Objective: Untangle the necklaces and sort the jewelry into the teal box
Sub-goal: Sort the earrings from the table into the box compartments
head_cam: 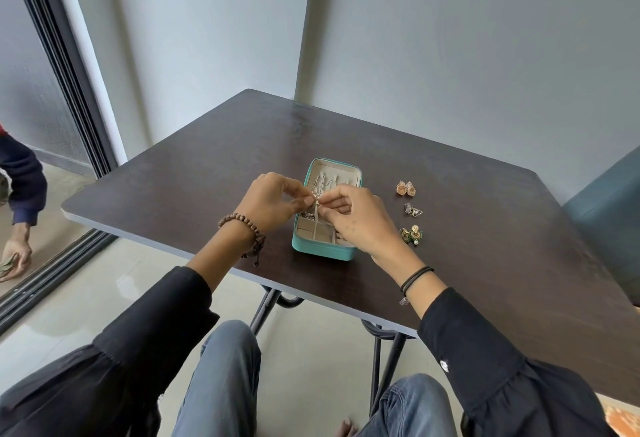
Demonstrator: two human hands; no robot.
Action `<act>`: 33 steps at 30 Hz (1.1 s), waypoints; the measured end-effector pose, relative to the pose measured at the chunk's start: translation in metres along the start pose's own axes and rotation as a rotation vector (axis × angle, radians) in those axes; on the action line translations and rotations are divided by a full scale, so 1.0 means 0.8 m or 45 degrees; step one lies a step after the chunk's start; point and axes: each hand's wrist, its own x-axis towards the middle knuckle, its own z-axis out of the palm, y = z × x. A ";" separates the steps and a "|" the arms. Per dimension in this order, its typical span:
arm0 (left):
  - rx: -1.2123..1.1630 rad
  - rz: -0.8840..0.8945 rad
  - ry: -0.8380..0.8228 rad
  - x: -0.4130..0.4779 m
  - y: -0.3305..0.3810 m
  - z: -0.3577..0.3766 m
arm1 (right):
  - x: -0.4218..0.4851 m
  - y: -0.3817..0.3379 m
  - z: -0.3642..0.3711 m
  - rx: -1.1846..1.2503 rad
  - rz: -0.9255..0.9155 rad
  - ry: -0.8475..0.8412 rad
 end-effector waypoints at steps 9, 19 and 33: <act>-0.005 -0.042 0.066 0.001 -0.001 0.004 | -0.005 0.002 -0.008 0.011 -0.014 0.009; -0.048 0.072 0.065 0.001 0.054 0.022 | -0.031 0.017 -0.055 0.069 -0.032 0.127; 0.069 0.131 -0.187 0.014 0.135 0.149 | -0.066 0.116 -0.144 -0.129 0.168 0.337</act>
